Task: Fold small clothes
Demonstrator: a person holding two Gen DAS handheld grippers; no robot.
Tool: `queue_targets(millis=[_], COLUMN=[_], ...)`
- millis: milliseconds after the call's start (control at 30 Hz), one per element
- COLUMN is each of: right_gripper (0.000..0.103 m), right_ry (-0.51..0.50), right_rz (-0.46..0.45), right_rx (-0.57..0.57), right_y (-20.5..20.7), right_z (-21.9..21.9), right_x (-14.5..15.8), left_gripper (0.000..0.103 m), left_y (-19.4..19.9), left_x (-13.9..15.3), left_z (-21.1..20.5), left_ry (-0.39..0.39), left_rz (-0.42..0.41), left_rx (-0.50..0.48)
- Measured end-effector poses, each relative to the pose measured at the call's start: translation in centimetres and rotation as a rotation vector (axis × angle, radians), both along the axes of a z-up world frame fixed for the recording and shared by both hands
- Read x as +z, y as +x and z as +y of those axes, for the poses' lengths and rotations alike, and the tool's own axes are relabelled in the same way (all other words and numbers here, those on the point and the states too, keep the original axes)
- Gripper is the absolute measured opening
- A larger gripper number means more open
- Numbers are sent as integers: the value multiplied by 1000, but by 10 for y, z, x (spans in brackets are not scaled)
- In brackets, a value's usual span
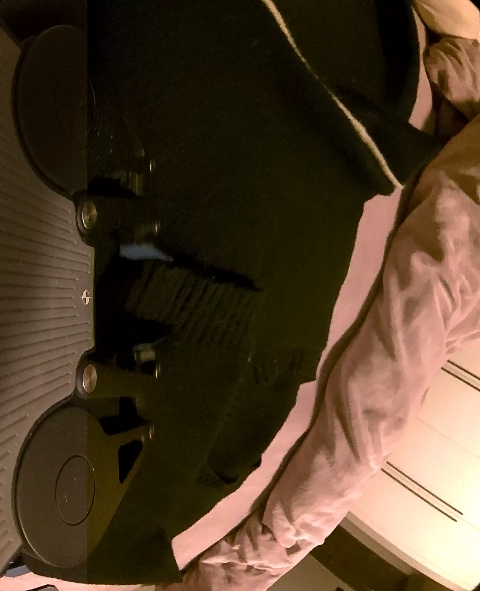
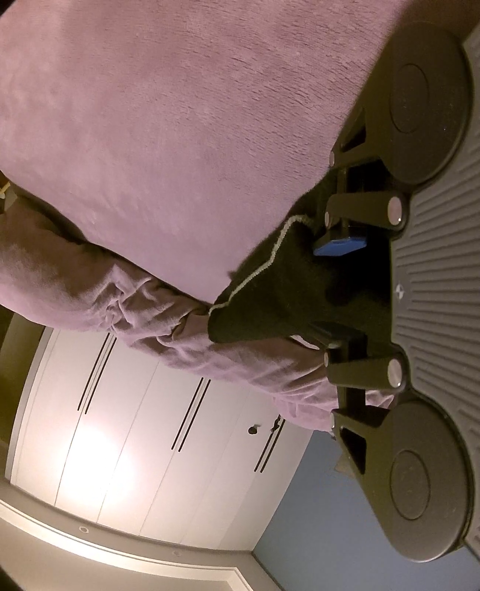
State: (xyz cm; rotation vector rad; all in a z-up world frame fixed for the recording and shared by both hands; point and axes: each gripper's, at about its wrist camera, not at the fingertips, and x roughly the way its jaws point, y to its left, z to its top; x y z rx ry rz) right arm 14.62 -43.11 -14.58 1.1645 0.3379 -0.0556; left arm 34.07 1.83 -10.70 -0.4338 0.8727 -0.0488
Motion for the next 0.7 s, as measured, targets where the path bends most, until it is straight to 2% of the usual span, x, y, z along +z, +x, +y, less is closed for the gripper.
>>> queue_targets(millis=[100,200,400,700], right_gripper=[38,39,39,39], right_ry=[-8,-11,-17,-111], right_rz=[0,0,4,43], right_rx=[4,6,14,41], right_y=[0,0,0,4], right_z=[0,0,0,5], right_x=[0,0,1,6], left_gripper=[22,17,15,17], left_y=[-1,-3,-8,-12], left_x=[2,7,13,10], left_z=[6,10,10,-8], left_ry=[-12,-16,18,182], left_rz=[1,-15,-48,-46], left_rx=[20,39,19,-27])
